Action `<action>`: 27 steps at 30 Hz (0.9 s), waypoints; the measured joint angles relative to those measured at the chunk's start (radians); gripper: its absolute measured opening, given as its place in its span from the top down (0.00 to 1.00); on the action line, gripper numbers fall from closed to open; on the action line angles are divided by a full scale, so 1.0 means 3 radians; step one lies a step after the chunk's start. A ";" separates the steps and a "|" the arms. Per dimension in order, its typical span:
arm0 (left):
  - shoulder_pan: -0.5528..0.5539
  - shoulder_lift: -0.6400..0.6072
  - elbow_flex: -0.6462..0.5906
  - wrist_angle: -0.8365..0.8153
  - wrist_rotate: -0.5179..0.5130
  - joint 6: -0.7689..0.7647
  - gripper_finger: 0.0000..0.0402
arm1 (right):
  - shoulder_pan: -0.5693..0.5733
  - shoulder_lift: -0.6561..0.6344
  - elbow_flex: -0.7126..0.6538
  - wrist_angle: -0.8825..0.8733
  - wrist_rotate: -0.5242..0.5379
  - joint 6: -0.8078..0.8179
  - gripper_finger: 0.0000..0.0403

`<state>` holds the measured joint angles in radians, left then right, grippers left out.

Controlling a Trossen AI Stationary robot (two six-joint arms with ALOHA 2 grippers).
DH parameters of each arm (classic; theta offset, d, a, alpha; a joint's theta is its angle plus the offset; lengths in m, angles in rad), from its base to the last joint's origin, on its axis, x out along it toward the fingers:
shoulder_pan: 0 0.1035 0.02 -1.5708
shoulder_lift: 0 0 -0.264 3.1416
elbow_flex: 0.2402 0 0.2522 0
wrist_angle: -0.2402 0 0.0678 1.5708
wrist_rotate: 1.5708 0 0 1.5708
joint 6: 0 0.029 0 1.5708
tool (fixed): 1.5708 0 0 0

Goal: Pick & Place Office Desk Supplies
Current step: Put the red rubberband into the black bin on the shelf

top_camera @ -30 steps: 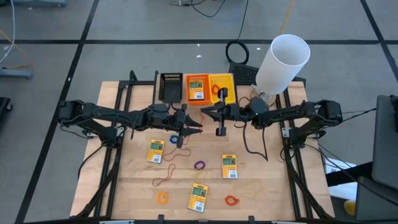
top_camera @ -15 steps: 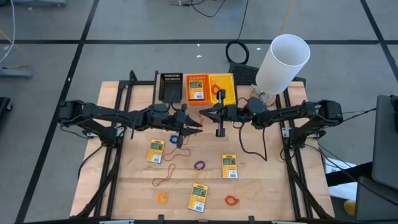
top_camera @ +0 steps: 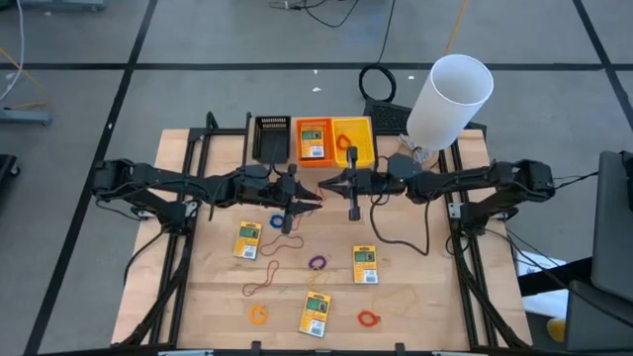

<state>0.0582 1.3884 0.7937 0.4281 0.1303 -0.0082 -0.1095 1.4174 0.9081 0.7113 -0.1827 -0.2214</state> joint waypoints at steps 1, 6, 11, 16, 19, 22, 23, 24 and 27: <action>0.0000 0.0000 0.0000 -0.0005 0.0000 0.0001 0.80 | 0.0000 -0.0027 0.0000 -0.0085 0.0001 0.0000 1.00; 0.0000 0.0000 0.0000 -0.0049 -0.0001 0.0022 0.80 | 0.0001 -0.0164 0.0000 -0.0596 0.0221 -0.0026 1.00; 0.0000 0.0000 0.0000 -0.0047 -0.0003 0.0080 0.80 | -0.0001 -0.0240 0.0001 -0.0813 0.0368 -0.0083 1.00; 0.0001 0.0000 0.0000 -0.0049 -0.0003 0.0085 0.80 | 0.0001 -0.0242 0.0001 -0.0822 0.0359 -0.0112 1.00; 0.0001 0.0000 0.0000 -0.0053 -0.0004 0.0086 0.80 | -0.0001 -0.0242 0.0001 -0.0846 0.0361 -0.0125 1.00; 0.0001 0.0000 0.0000 -0.0054 -0.0004 0.0086 0.80 | -0.0001 -0.0240 0.0001 -0.0846 0.0361 -0.0129 1.00; 0.0001 0.0000 0.0000 -0.0056 -0.0003 0.0086 0.80 | -0.0001 -0.0240 0.0001 -0.0843 0.0360 -0.0138 1.00; 0.0001 0.0000 0.0000 -0.0057 -0.0004 0.0086 0.80 | -0.0001 -0.0240 0.0001 -0.0839 0.0360 -0.0143 1.00; 0.0001 0.0000 0.0000 -0.0054 -0.0003 0.0084 0.80 | 0.0001 -0.0240 0.0001 -0.0783 0.0360 -0.0149 1.00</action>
<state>0.0586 1.3884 0.7937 0.4118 0.1292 0.0170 -0.1093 1.3453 0.9085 0.4764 -0.0749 -0.2661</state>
